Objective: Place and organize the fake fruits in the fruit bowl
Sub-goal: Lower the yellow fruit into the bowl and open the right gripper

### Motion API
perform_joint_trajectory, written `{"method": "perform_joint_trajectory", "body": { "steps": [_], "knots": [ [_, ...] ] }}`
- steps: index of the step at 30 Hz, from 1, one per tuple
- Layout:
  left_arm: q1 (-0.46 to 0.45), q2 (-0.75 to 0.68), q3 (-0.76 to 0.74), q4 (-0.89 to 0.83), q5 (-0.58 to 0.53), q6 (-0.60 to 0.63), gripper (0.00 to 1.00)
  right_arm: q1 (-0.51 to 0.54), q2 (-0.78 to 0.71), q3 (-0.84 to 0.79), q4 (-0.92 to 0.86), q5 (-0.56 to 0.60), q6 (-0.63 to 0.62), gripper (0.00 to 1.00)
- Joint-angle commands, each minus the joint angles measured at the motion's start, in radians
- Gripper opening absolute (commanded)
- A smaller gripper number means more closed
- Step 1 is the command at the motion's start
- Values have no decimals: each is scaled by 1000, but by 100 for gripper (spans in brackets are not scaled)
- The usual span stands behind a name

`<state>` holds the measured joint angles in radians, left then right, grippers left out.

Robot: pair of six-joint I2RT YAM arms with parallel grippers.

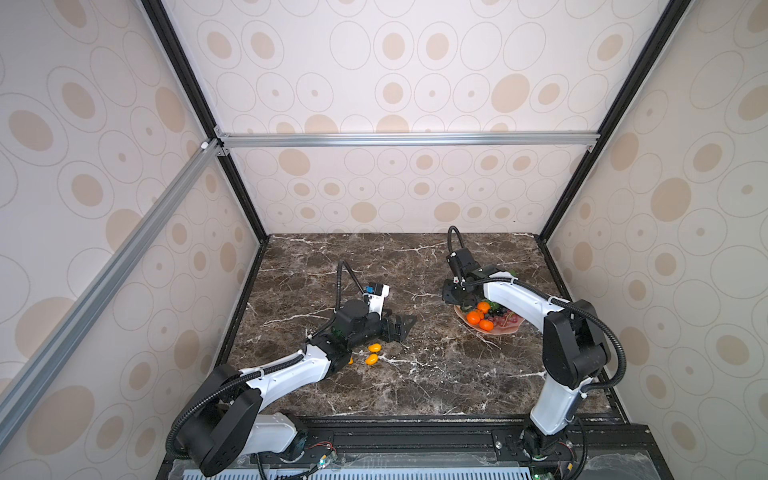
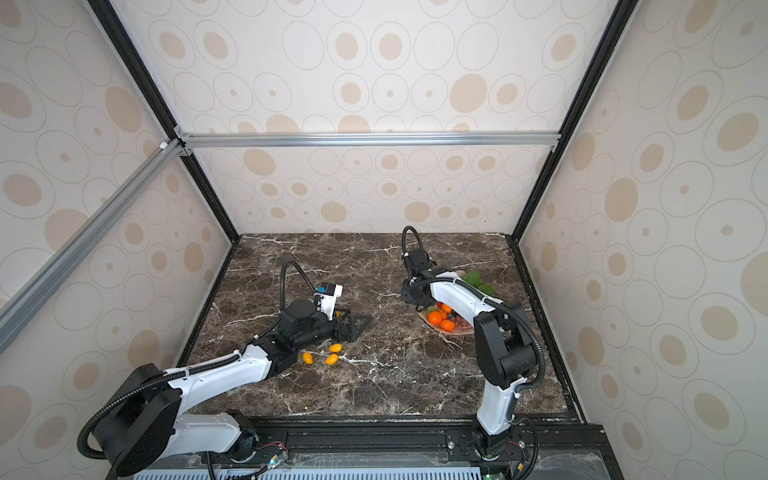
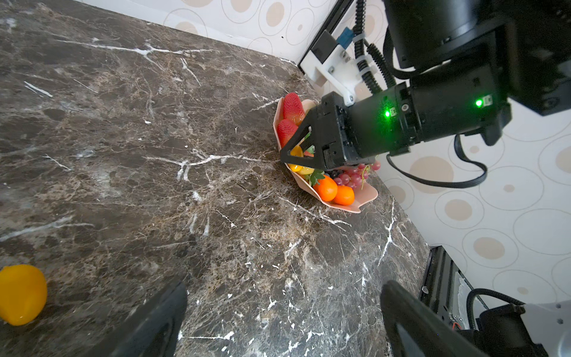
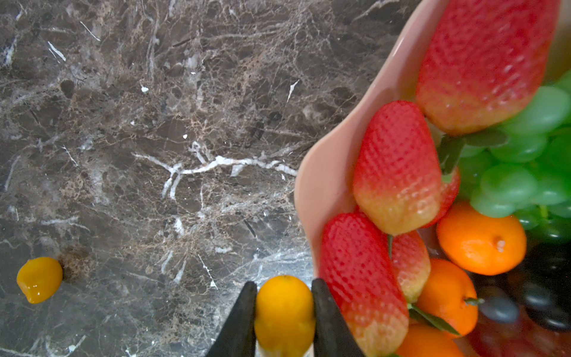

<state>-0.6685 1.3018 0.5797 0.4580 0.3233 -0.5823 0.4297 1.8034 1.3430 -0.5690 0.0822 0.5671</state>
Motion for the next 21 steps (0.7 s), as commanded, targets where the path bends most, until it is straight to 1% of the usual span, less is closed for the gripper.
{"method": "perform_joint_trajectory", "body": {
  "steps": [1,7,11,16,21],
  "knots": [
    [-11,8,43,31,-10,18,99,-8,1,8,-30,16,-8,28],
    [-16,23,64,26,-3,28,99,-21,-72,-44,24,-29,-13,29],
    [-31,57,94,26,7,38,99,-38,-131,-73,44,-47,-19,29],
    [-58,109,139,27,12,50,98,-67,-181,-108,27,-17,-28,29],
    [-87,168,187,38,20,51,99,-112,-199,-146,-8,18,-32,29]
  ]
}}
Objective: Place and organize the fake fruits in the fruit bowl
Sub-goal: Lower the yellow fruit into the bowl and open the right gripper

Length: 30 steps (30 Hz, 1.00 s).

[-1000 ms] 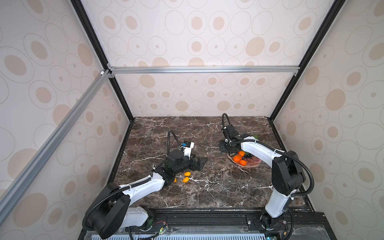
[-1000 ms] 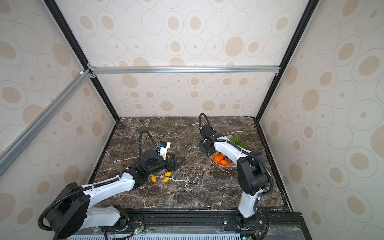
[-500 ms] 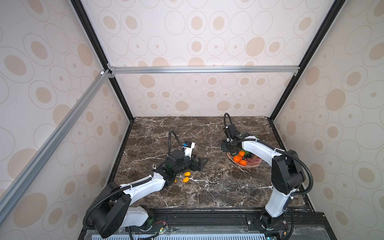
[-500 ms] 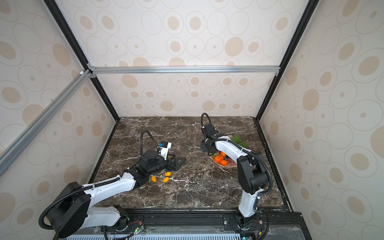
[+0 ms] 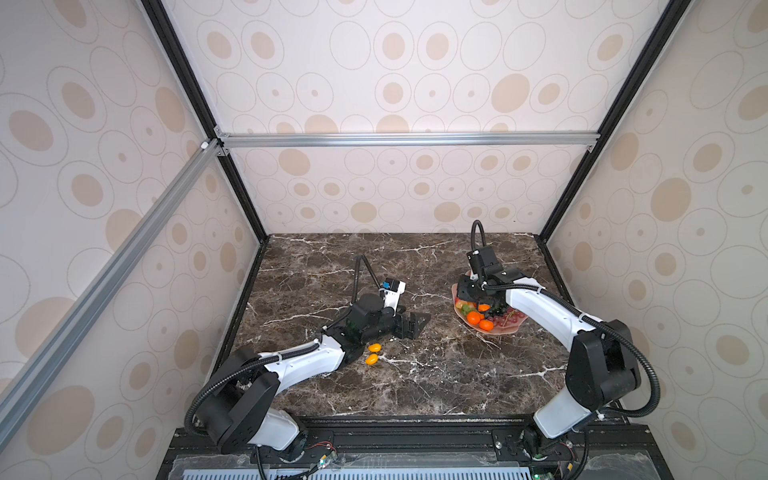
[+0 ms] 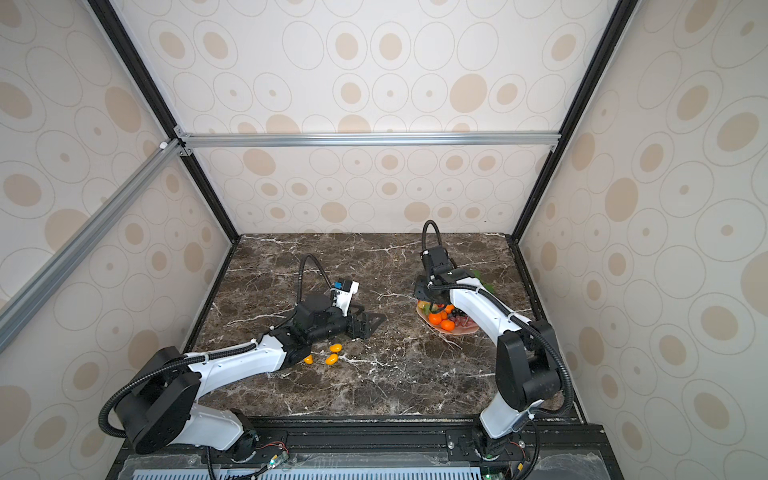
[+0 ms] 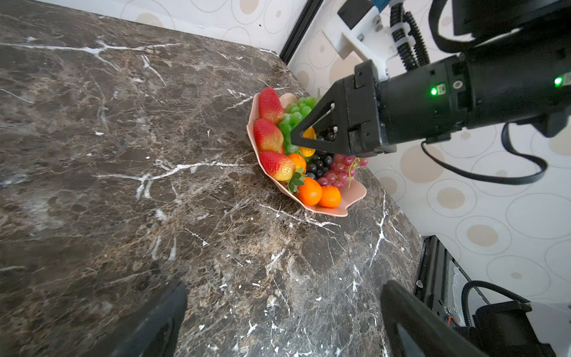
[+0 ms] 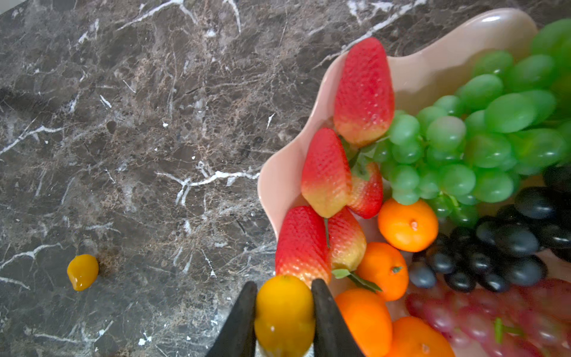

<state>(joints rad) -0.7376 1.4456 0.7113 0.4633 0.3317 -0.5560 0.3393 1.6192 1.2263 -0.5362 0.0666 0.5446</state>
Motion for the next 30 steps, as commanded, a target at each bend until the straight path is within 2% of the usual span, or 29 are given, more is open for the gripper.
{"method": "perform_joint_trajectory", "body": {
  "steps": [1,13,21,30],
  "knots": [
    [-24,36,66,34,13,25,99,-30,-19,-37,-46,40,-8,29],
    [-94,148,179,18,23,39,99,-109,57,-24,-107,121,-30,29],
    [-112,155,194,8,-11,43,99,-121,130,31,-111,121,-52,29],
    [-115,156,198,6,-16,44,99,-132,171,56,-109,111,-60,34]
  ]
}}
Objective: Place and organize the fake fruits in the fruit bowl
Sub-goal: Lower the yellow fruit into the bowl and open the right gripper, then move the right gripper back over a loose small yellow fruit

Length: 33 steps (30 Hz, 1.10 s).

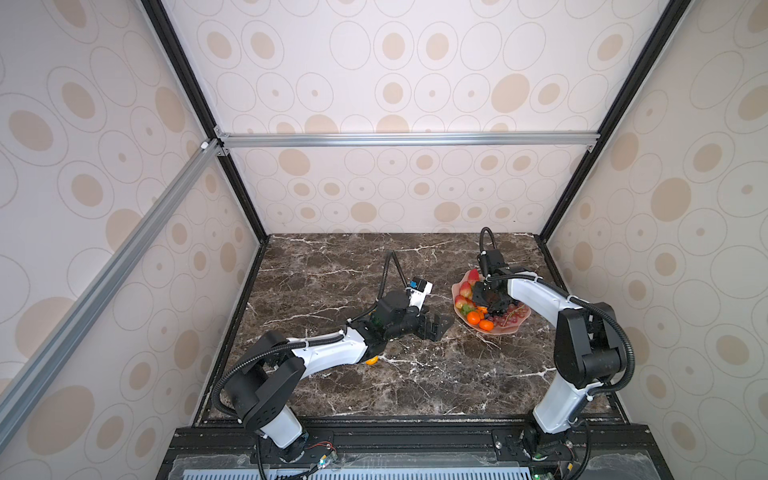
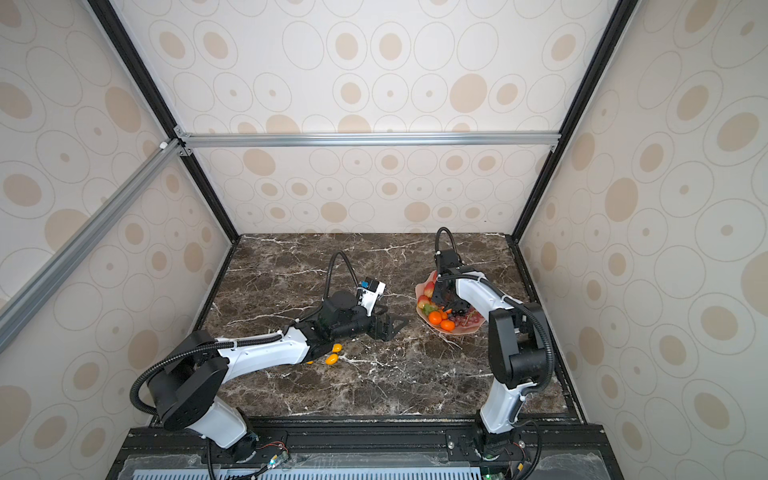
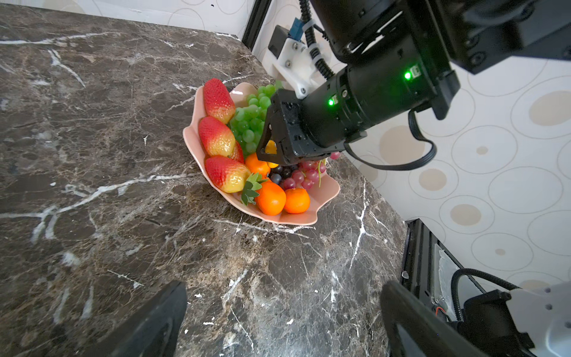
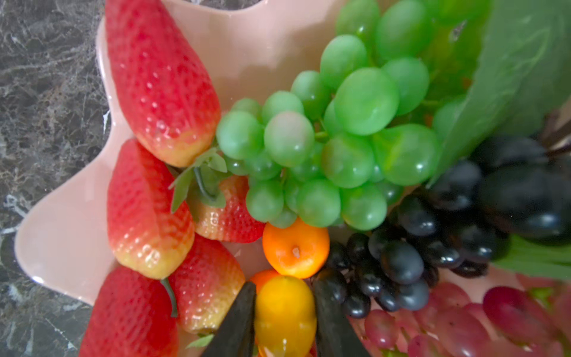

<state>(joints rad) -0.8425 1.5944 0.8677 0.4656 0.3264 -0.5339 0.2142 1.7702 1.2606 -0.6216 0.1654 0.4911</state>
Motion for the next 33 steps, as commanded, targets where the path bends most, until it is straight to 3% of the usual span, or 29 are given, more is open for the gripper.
{"method": "perform_joint_trajectory", "body": {
  "steps": [1,12,19,22,26,33],
  "knots": [
    [-9,6,39,1,-9,22,99,-7,21,22,-23,11,-6,34],
    [-10,-15,18,-4,-35,20,99,-12,18,25,-24,6,-7,38],
    [-9,-104,-16,-61,-142,26,99,-12,-125,-20,-10,30,1,44],
    [11,-157,-40,-107,-184,20,99,-5,-202,-56,8,-13,3,46],
    [52,-237,-90,-156,-210,13,99,60,-306,-126,65,-66,-21,46],
    [117,-405,-165,-327,-284,8,99,282,-386,-163,104,-60,-38,44]
  ]
}}
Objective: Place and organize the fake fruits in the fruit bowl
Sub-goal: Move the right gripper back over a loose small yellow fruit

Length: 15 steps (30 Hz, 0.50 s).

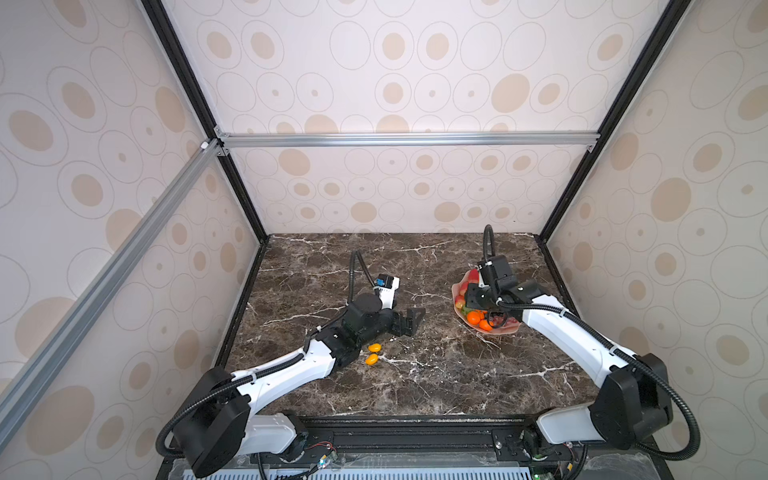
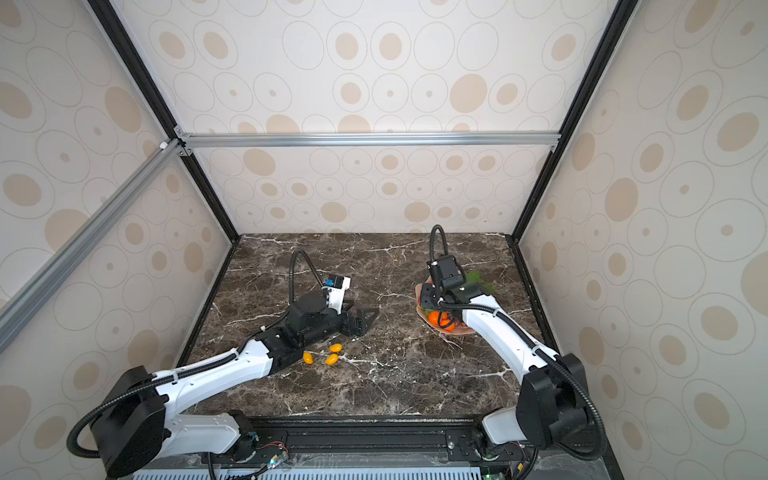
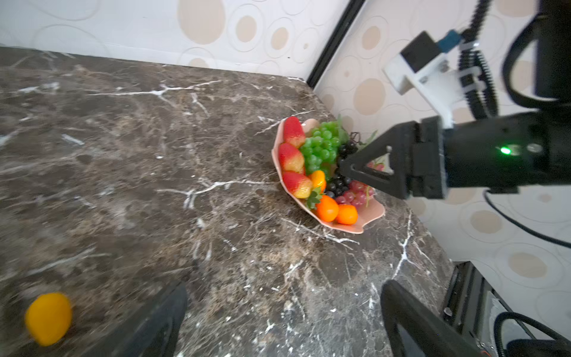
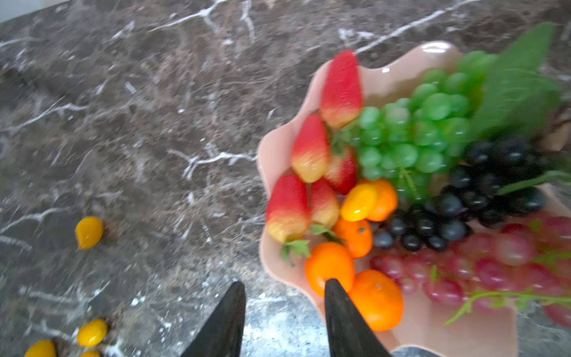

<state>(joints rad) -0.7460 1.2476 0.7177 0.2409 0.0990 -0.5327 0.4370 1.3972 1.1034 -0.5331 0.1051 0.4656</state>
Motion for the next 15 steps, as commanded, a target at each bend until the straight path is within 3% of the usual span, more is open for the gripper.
{"method": "perform_joint_trajectory", "body": {
  "steps": [1,8,15],
  "knots": [
    [31,-90,-32,-121,-64,2,99,89,-4,0,13,5,-5,44],
    [162,-282,-144,-222,-72,-43,99,295,202,123,65,14,25,44],
    [340,-381,-210,-229,37,-61,99,379,515,411,39,11,36,44]
  ]
}}
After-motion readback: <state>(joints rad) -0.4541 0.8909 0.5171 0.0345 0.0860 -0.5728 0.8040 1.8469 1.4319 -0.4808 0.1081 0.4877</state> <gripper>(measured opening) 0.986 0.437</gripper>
